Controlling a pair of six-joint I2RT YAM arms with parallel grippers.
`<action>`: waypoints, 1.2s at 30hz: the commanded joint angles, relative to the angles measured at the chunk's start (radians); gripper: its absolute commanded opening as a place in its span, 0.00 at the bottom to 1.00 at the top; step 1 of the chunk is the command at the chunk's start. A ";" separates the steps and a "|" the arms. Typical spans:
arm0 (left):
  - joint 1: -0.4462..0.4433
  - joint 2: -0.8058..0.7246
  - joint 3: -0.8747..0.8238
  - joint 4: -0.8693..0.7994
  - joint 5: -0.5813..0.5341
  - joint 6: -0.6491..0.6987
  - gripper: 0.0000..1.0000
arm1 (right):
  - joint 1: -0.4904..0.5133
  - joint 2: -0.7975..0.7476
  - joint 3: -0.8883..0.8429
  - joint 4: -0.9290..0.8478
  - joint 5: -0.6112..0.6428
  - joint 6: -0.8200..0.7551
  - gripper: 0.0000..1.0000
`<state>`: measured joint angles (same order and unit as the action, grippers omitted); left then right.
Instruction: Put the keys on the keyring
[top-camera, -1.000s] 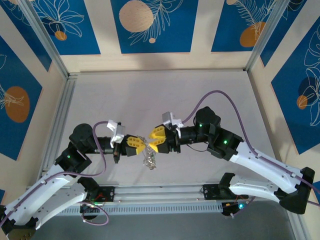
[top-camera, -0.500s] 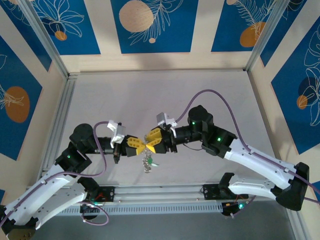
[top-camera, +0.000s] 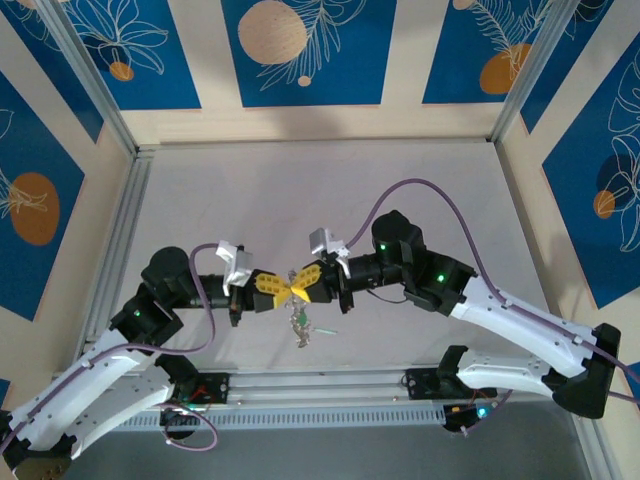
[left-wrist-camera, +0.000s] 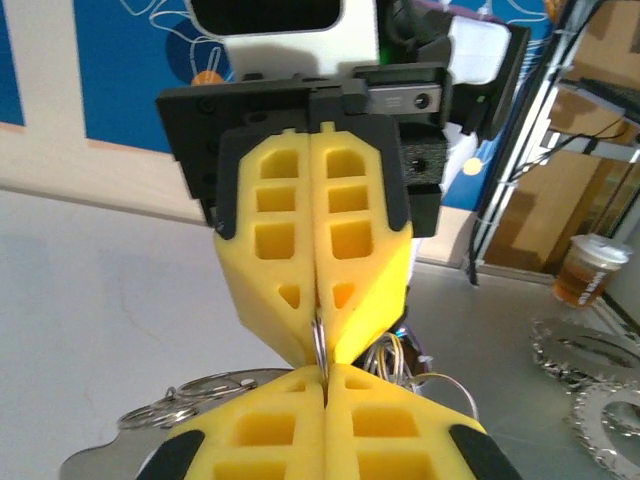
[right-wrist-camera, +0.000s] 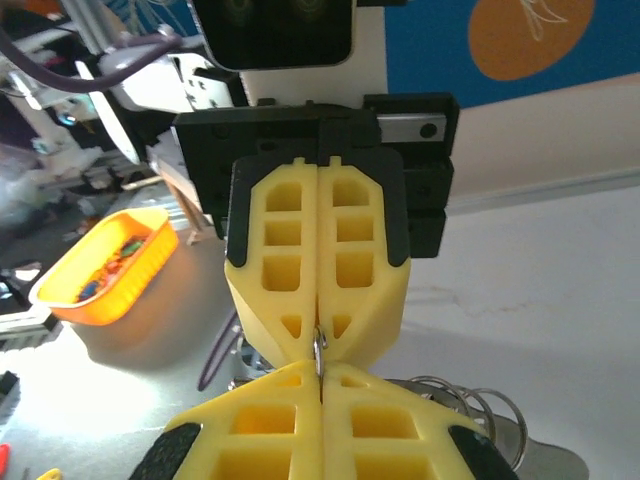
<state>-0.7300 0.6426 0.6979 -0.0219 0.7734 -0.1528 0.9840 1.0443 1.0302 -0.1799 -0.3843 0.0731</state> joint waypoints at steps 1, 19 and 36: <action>-0.009 -0.012 0.056 -0.052 -0.062 0.055 0.06 | 0.020 -0.020 0.073 -0.163 0.171 -0.090 0.00; -0.010 0.045 0.232 -0.320 -0.078 0.189 0.22 | 0.151 0.069 0.239 -0.363 0.306 -0.329 0.00; -0.025 0.046 0.251 -0.462 -0.045 0.222 0.19 | 0.157 0.115 0.304 -0.402 0.286 -0.366 0.00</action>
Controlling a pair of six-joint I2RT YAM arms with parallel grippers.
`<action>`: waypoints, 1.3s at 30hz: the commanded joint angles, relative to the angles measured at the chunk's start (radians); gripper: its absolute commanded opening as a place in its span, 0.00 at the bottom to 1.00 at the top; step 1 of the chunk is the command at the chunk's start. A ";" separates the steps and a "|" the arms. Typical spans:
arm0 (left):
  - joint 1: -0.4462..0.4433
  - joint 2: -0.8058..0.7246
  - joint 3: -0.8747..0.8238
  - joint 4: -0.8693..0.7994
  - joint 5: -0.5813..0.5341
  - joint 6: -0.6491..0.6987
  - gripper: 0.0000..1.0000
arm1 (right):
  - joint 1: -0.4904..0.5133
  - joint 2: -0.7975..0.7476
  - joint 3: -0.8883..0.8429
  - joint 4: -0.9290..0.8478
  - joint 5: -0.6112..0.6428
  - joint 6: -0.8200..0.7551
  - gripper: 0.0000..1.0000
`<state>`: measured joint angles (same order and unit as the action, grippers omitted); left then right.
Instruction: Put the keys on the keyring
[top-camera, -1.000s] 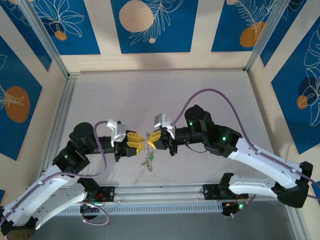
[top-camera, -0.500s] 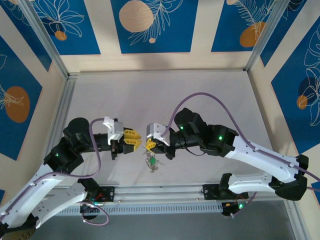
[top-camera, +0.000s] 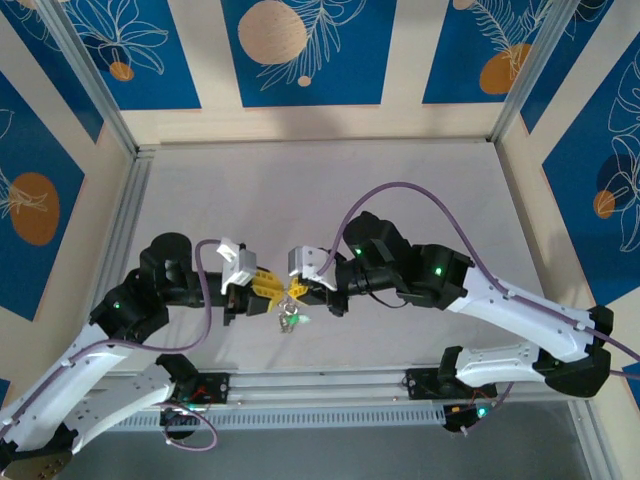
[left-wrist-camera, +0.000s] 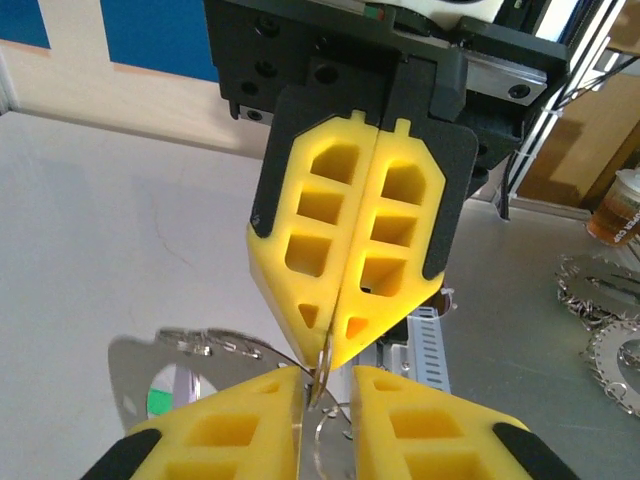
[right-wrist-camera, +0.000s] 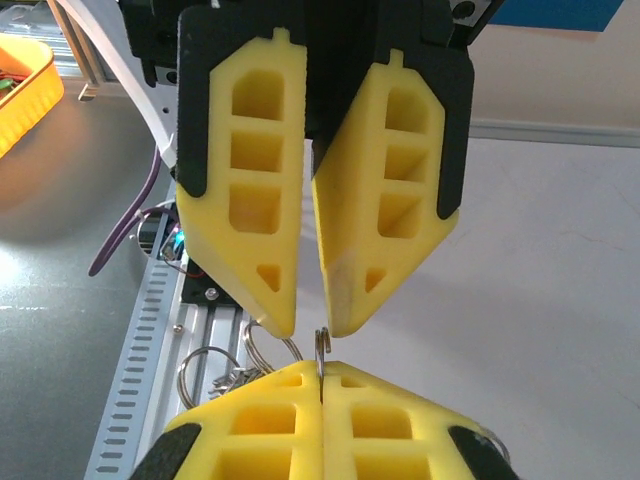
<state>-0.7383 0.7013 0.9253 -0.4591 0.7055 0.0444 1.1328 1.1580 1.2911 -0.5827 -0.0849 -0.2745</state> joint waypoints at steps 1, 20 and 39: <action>-0.019 -0.013 0.024 -0.026 0.020 0.025 0.19 | 0.012 0.003 0.045 0.001 -0.013 -0.019 0.00; -0.058 0.043 0.026 -0.064 -0.036 0.067 0.05 | 0.033 0.011 0.041 0.014 -0.026 -0.031 0.00; -0.078 0.038 0.030 -0.076 -0.171 0.080 0.00 | 0.037 -0.045 -0.006 0.049 -0.068 -0.051 0.00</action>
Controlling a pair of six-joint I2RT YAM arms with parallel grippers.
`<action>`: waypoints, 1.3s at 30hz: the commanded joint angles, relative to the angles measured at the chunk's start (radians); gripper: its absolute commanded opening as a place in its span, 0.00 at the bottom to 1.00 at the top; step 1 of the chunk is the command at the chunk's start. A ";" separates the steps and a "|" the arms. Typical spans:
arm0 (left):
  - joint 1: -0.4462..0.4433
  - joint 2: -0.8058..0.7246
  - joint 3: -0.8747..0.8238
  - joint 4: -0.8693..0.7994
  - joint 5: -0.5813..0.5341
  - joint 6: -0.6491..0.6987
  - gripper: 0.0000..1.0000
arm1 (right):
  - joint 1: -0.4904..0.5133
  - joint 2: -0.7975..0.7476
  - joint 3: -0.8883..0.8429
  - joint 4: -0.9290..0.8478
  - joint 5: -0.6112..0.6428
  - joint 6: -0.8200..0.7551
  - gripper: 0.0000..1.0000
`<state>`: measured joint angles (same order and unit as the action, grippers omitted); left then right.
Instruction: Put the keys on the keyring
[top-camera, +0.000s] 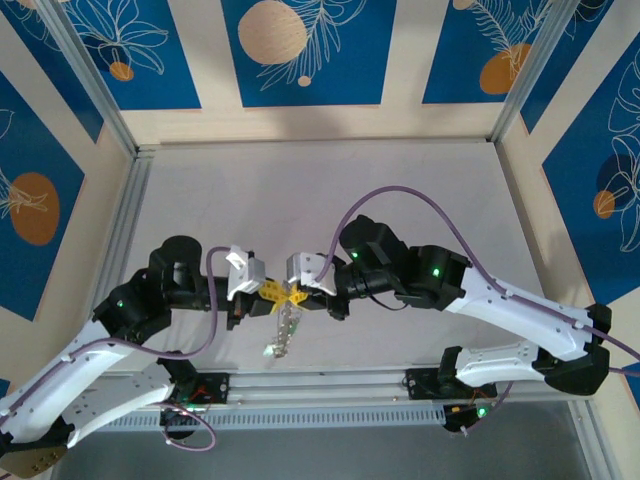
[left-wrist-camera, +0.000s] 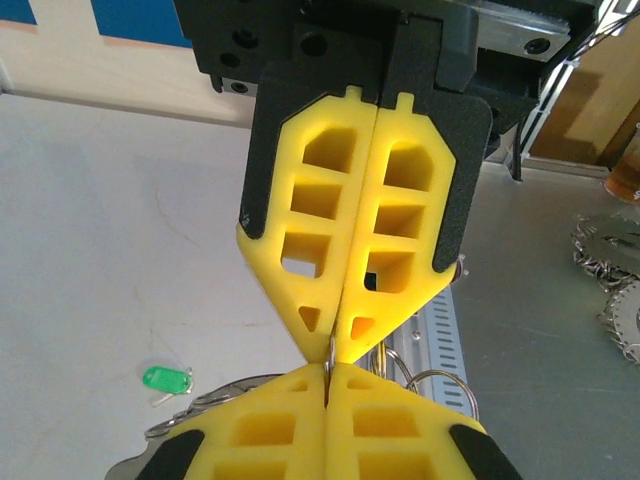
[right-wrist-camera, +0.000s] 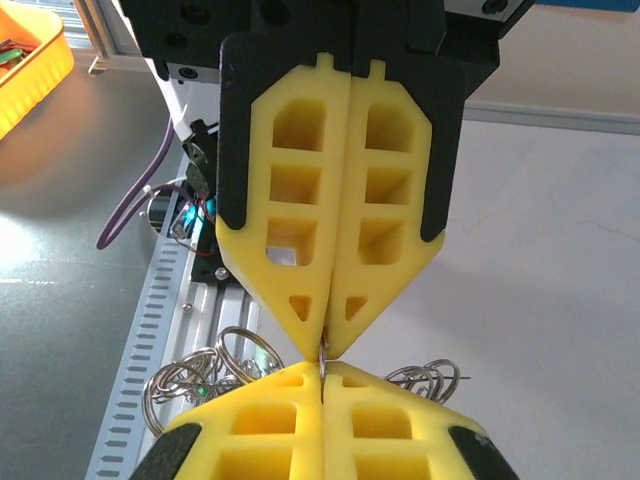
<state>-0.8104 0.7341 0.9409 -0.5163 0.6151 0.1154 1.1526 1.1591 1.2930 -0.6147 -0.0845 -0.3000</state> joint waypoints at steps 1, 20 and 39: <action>-0.008 0.003 0.012 -0.012 -0.082 0.006 0.00 | 0.018 -0.050 -0.012 0.084 -0.070 -0.026 0.00; -0.007 -0.039 -0.021 0.126 -0.039 -0.039 0.00 | -0.065 -0.126 -0.123 0.161 -0.131 0.078 0.26; -0.007 -0.085 -0.093 0.294 0.018 -0.121 0.00 | -0.170 -0.176 -0.236 0.320 -0.336 0.230 0.27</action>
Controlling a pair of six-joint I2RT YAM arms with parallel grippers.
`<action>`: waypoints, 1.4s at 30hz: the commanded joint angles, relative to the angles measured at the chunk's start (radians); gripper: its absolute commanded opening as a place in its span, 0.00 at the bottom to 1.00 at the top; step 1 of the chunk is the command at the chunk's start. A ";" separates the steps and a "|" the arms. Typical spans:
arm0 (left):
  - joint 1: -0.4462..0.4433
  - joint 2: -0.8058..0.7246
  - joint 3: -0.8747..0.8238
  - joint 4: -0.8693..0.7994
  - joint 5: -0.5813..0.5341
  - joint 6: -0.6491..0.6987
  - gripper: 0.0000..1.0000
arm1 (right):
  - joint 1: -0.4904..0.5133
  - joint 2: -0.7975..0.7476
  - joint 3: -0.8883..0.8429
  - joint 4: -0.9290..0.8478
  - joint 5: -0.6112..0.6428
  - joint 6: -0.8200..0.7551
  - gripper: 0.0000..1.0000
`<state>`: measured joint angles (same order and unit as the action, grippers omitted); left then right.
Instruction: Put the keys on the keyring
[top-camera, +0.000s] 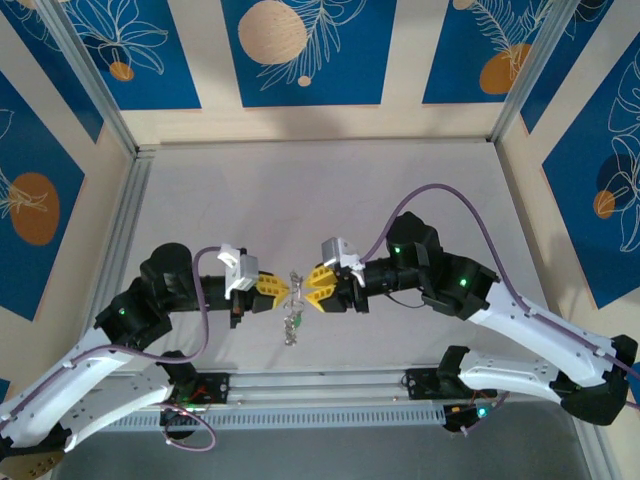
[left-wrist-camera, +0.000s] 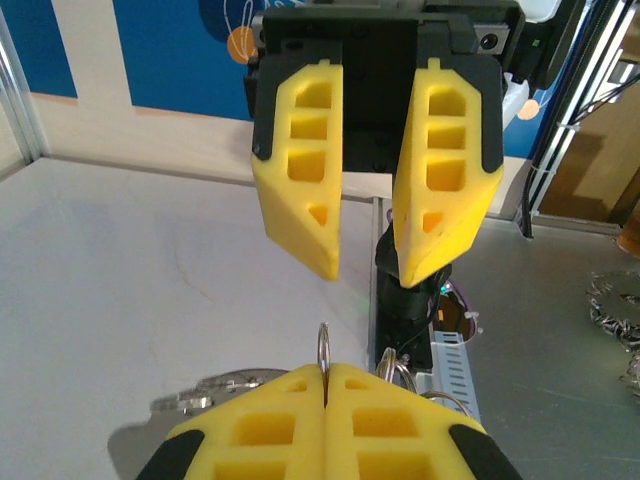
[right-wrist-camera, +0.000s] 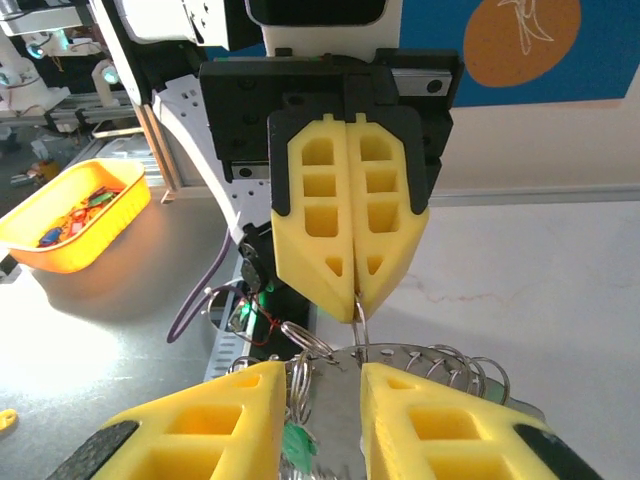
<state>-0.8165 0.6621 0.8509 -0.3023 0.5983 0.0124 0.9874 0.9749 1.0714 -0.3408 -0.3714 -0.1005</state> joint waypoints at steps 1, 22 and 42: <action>-0.001 -0.014 -0.005 0.085 0.037 -0.020 0.00 | -0.006 0.013 -0.016 0.049 -0.055 0.033 0.27; -0.002 -0.025 -0.023 0.110 0.051 -0.025 0.00 | -0.046 0.020 -0.062 0.148 -0.079 0.090 0.33; -0.001 -0.019 -0.024 0.109 0.048 -0.023 0.00 | -0.044 0.084 -0.088 0.195 -0.197 0.121 0.09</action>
<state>-0.8165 0.6498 0.8284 -0.2600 0.6270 -0.0021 0.9440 1.0504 0.9943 -0.1566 -0.5323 0.0196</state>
